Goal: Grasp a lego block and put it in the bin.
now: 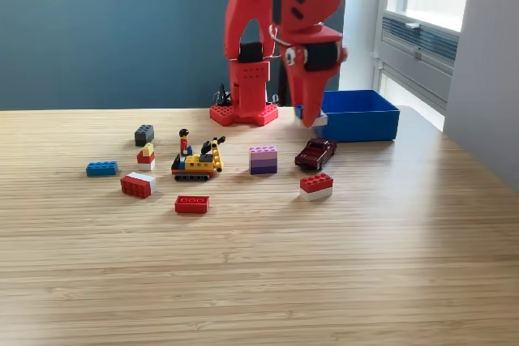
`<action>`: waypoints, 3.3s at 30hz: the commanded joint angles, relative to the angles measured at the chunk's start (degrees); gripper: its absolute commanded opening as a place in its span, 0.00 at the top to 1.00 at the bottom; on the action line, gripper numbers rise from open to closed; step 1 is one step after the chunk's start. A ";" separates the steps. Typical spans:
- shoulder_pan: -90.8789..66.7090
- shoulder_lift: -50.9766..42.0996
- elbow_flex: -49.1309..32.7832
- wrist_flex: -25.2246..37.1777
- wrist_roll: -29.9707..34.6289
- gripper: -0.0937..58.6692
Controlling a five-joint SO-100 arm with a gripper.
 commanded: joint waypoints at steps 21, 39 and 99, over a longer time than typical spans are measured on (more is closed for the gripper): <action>-44.91 11.87 10.46 3.78 14.24 1.00; -45.53 12.22 12.92 3.78 12.66 0.64; -4.75 11.43 5.98 2.11 0.44 0.88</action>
